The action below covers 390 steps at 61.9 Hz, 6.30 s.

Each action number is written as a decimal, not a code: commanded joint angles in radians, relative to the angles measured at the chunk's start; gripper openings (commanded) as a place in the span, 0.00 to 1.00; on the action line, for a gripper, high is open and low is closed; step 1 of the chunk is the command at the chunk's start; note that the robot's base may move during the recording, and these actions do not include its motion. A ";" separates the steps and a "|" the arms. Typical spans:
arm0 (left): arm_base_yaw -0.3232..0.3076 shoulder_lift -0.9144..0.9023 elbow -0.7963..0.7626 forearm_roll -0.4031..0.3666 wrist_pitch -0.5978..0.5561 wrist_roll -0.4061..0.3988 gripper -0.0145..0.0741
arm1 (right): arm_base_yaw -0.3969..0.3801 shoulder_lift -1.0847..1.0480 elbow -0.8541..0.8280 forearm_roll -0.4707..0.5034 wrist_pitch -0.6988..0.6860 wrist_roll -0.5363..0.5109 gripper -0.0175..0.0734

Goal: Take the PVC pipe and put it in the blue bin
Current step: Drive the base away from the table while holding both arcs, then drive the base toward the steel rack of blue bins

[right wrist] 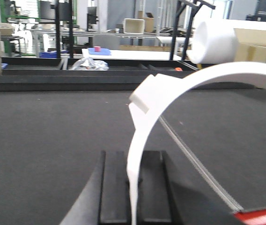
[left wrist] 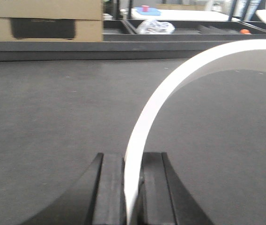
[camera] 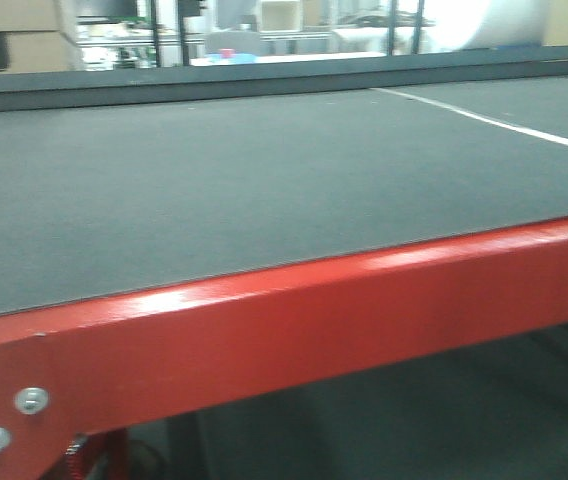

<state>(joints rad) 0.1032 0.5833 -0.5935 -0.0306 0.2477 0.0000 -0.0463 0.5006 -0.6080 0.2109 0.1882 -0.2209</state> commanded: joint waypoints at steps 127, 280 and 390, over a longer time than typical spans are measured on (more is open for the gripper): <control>-0.046 -0.004 -0.001 -0.008 -0.032 0.000 0.04 | 0.001 -0.004 0.003 0.001 -0.031 -0.006 0.01; -0.046 -0.004 -0.001 -0.008 -0.032 0.000 0.04 | 0.001 -0.004 0.003 0.001 -0.031 -0.006 0.01; -0.046 -0.004 -0.001 -0.008 -0.034 0.000 0.04 | 0.001 -0.004 0.003 0.001 -0.031 -0.006 0.01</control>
<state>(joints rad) 0.0623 0.5833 -0.5935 -0.0306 0.2421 0.0000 -0.0463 0.5006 -0.6080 0.2109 0.1882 -0.2209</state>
